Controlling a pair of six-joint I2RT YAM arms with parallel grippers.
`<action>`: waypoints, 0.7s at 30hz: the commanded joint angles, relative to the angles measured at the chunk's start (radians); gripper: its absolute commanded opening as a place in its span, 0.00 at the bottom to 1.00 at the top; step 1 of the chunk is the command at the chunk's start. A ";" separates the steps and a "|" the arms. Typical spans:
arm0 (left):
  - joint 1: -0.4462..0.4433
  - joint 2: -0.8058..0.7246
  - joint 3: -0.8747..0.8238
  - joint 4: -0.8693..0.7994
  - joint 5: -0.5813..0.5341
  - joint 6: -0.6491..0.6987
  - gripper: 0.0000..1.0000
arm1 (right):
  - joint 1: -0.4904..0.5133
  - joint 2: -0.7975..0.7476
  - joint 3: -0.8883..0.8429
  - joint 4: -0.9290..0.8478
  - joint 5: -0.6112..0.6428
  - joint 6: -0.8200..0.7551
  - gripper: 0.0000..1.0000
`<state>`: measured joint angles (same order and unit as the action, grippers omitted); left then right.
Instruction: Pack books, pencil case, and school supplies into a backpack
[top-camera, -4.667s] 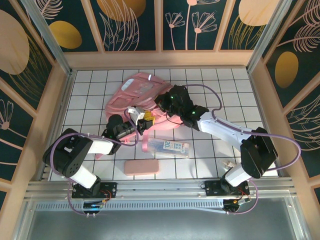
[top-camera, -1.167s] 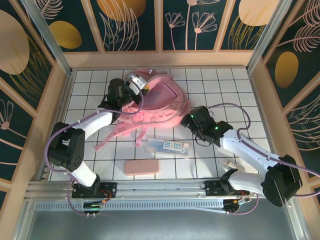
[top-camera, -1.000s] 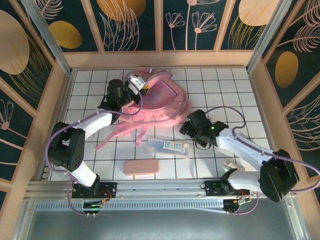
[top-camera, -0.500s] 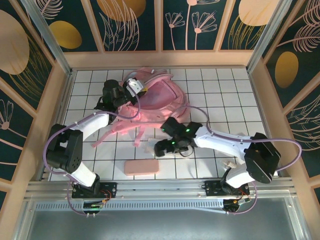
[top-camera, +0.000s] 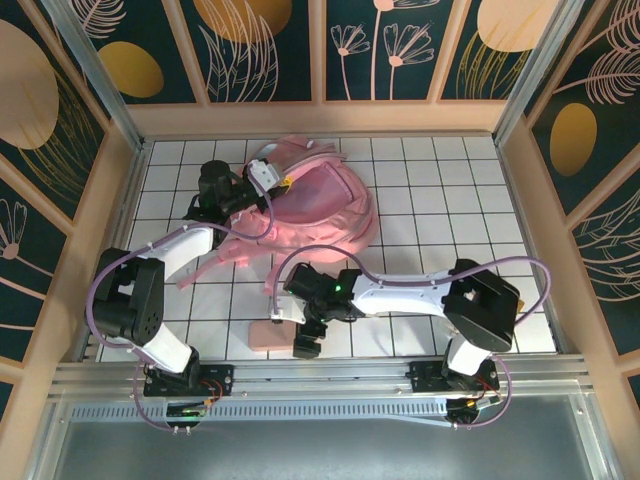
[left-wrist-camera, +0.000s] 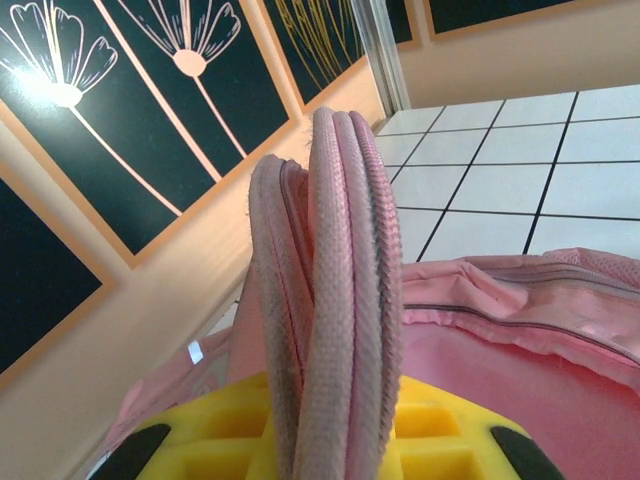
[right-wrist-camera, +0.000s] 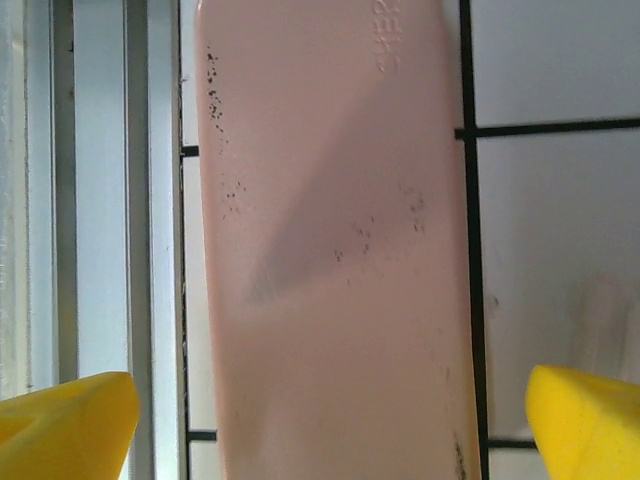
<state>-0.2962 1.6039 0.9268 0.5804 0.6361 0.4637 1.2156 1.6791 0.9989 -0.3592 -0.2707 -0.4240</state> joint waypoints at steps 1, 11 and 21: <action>0.001 -0.061 0.001 0.123 0.081 0.008 0.00 | 0.008 0.048 -0.020 0.063 -0.003 -0.105 0.99; 0.007 -0.068 0.003 0.113 0.109 0.002 0.00 | 0.007 0.117 -0.038 0.088 0.089 -0.096 0.98; 0.009 -0.087 -0.015 0.096 0.122 0.025 0.00 | -0.010 0.006 -0.059 0.087 0.047 0.060 0.58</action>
<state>-0.2924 1.5803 0.9058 0.5785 0.6765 0.4648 1.2057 1.7535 0.9665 -0.2646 -0.2043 -0.4351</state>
